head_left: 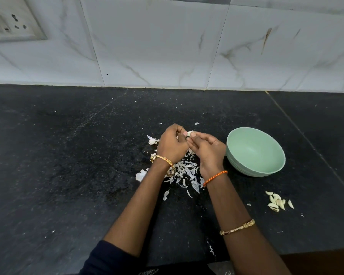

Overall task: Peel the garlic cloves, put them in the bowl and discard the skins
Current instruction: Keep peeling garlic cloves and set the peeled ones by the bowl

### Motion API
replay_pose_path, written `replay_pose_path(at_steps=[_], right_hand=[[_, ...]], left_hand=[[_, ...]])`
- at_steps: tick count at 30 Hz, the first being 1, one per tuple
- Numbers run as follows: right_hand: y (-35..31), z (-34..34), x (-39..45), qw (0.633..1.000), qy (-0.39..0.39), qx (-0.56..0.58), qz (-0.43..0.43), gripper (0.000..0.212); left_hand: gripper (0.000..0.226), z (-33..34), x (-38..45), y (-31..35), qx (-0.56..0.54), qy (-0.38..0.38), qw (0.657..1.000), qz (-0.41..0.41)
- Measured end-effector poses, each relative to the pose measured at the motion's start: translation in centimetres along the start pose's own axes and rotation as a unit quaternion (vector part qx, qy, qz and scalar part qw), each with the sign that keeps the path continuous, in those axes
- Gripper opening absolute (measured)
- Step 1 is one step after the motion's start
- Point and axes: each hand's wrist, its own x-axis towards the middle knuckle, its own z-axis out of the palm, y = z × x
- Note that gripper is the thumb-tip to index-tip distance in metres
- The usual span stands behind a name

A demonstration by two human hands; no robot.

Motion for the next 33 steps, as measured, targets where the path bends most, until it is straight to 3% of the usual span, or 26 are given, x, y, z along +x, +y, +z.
replay_pose_path(at_steps=[3,6,8,12,17,20,25,33], right_hand=[[-0.2,0.0,0.0,0.996,-0.03,0.07,0.044,0.009],[-0.4,-0.2,0.2,0.99,-0.043,0.128,0.05,0.009],[-0.7,-0.6,0.6,0.984,-0.064,0.152,0.067,0.009],[-1.1,-1.2,1.0,0.976,-0.101,0.16,0.104,0.011],[-0.9,-1.6,0.9,0.979,-0.108,0.136,0.106,0.011],[-0.7,-1.8,1.1,0.984,-0.107,0.102,0.097,0.01],[-0.3,-1.9,1.3,0.99,-0.108,0.055,0.074,0.011],[-0.3,-1.7,1.4,0.976,-0.113,0.15,0.11,0.02]], left_hand=[[0.026,0.4,0.2,-0.1,-0.185,-0.028,0.978,-0.091],[0.027,0.3,0.4,-0.2,-0.391,-0.064,0.895,-0.206],[0.025,-0.1,0.5,-0.4,-0.415,-0.074,0.876,-0.235],[0.027,-0.6,0.5,-0.1,-0.321,-0.054,0.913,-0.247],[0.035,-0.8,0.4,0.0,-0.161,0.001,0.972,-0.171],[0.012,-1.2,0.3,0.5,-0.172,-0.012,0.975,-0.139],[0.016,-1.1,-0.1,1.3,-0.191,-0.022,0.979,-0.07],[0.009,-0.5,-0.1,0.5,-0.197,-0.004,0.98,-0.03]])
